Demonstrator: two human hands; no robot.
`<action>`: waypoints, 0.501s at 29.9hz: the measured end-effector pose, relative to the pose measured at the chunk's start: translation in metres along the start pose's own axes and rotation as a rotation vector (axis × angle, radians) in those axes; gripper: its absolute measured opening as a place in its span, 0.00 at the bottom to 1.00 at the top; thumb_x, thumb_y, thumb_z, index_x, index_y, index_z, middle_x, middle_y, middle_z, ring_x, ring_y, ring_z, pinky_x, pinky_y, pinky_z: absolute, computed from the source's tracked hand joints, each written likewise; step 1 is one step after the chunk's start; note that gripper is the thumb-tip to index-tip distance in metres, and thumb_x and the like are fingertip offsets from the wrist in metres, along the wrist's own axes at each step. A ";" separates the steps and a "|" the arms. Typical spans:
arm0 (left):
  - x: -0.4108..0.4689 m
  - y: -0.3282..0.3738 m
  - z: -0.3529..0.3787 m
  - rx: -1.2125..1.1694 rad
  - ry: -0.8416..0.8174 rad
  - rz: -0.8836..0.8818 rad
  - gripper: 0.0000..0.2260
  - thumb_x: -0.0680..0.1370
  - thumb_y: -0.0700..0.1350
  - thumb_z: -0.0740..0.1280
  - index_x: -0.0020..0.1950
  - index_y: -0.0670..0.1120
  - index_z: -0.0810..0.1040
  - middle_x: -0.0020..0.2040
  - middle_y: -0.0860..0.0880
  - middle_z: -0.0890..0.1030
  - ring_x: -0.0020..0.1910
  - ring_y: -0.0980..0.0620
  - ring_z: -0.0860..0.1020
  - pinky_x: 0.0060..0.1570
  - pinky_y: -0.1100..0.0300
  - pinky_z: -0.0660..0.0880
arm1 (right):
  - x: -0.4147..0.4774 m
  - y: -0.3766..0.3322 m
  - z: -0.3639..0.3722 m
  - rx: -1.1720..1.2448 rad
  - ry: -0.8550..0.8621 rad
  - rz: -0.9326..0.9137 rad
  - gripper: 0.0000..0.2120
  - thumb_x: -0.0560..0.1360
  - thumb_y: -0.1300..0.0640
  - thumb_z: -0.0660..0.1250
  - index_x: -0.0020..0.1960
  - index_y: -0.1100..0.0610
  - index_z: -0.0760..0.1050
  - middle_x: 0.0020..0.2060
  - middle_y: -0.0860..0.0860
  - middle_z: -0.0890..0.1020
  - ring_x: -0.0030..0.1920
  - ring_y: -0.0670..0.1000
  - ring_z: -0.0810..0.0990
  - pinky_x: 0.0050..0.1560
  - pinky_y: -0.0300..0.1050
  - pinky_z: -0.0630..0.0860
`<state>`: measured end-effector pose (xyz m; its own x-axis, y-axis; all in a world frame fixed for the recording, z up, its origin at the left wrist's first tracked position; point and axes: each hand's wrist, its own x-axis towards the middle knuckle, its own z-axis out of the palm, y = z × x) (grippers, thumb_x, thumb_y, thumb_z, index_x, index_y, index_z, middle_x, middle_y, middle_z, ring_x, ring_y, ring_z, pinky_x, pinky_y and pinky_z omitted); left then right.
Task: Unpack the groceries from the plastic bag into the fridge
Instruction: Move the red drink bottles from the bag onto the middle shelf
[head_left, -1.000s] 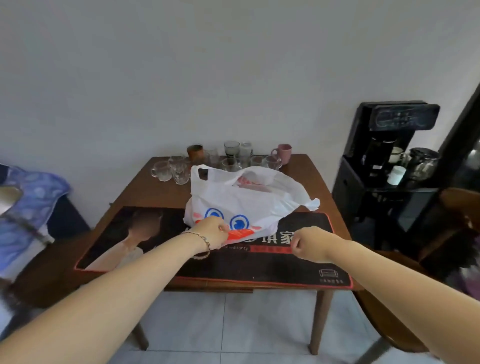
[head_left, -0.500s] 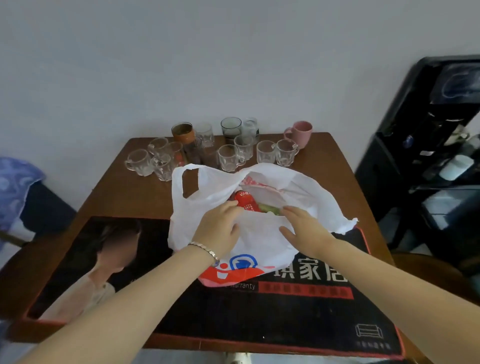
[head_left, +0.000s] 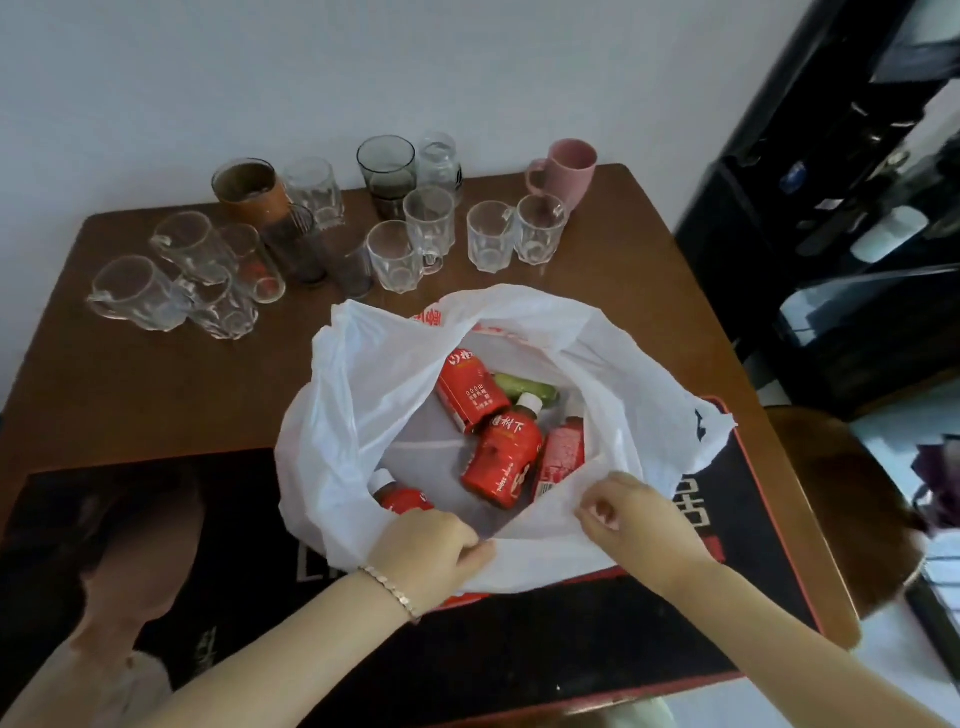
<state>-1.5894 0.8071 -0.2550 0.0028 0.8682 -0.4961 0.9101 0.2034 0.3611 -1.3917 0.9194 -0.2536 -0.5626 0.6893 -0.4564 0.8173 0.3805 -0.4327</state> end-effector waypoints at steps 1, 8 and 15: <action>0.000 -0.001 0.000 -0.011 0.000 -0.012 0.22 0.80 0.56 0.55 0.27 0.50 0.61 0.27 0.52 0.66 0.35 0.53 0.69 0.38 0.62 0.62 | 0.008 -0.011 -0.004 0.067 0.091 -0.046 0.10 0.78 0.51 0.62 0.54 0.54 0.78 0.49 0.46 0.76 0.46 0.44 0.76 0.52 0.36 0.74; 0.004 -0.008 -0.003 -0.077 0.014 -0.168 0.21 0.80 0.58 0.53 0.29 0.50 0.62 0.30 0.52 0.67 0.33 0.54 0.70 0.34 0.63 0.63 | 0.110 -0.067 -0.004 0.161 -0.028 0.260 0.27 0.75 0.44 0.65 0.66 0.58 0.64 0.59 0.56 0.76 0.56 0.57 0.78 0.51 0.49 0.76; -0.007 -0.010 0.002 -0.278 0.071 -0.298 0.22 0.79 0.58 0.57 0.28 0.47 0.64 0.27 0.51 0.68 0.28 0.55 0.68 0.28 0.65 0.60 | 0.123 -0.062 0.002 0.431 -0.055 0.233 0.35 0.58 0.46 0.78 0.62 0.50 0.70 0.53 0.50 0.79 0.55 0.53 0.79 0.56 0.49 0.76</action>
<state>-1.5974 0.7975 -0.2567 -0.2812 0.7803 -0.5587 0.7203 0.5563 0.4144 -1.5120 0.9792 -0.2842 -0.3860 0.6880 -0.6145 0.8030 -0.0773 -0.5910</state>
